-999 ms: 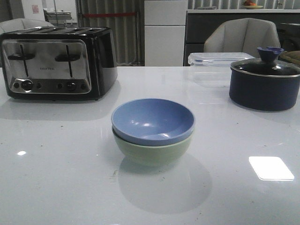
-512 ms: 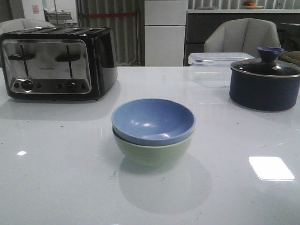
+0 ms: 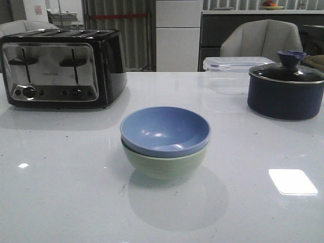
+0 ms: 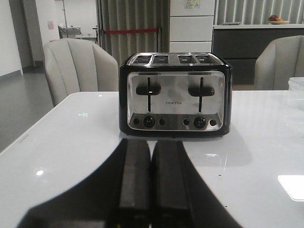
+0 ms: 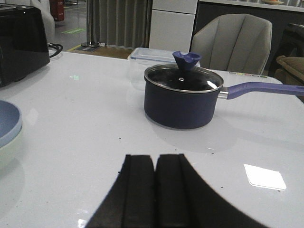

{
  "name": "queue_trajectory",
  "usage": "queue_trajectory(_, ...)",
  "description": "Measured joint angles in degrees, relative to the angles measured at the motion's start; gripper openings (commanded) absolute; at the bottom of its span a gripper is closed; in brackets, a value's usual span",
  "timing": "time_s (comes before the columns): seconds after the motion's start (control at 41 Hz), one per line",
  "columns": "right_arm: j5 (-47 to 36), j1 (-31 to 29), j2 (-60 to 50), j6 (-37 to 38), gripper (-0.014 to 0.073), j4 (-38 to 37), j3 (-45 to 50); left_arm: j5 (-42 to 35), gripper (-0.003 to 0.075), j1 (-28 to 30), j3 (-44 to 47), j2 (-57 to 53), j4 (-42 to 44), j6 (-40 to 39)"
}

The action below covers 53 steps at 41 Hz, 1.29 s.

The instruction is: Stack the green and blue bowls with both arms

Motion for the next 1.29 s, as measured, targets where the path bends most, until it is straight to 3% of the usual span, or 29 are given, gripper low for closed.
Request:
queue_trajectory(0.439, -1.67, -0.75, 0.0, 0.28, 0.0005, 0.11, 0.24, -0.09, 0.0098, 0.0, 0.0, 0.0, 0.0, 0.0)
queue_trajectory(0.609, -4.06, -0.75, 0.0, 11.83, 0.0005, -10.55, 0.24, -0.09, 0.0098, 0.0, 0.0, 0.0, 0.0, 0.0)
queue_trajectory(0.755, -4.57, -0.75, -0.04, 17.52, 0.0005, -14.01, 0.24, -0.09, 0.0098, 0.0, 0.0, 0.0, 0.0, 0.0)
queue_trajectory(1.048, -5.02, -0.75, -0.04, 9.81, 0.0005, -7.87, 0.24, -0.09, 0.0098, 0.0, 0.0, 0.0, 0.0, 0.0)
queue_trajectory(1.291, -5.73, -0.75, -0.04, 8.71, 0.0005, -7.35, 0.24, -0.09, 0.0098, 0.0, 0.0, 0.0, 0.0, 0.0)
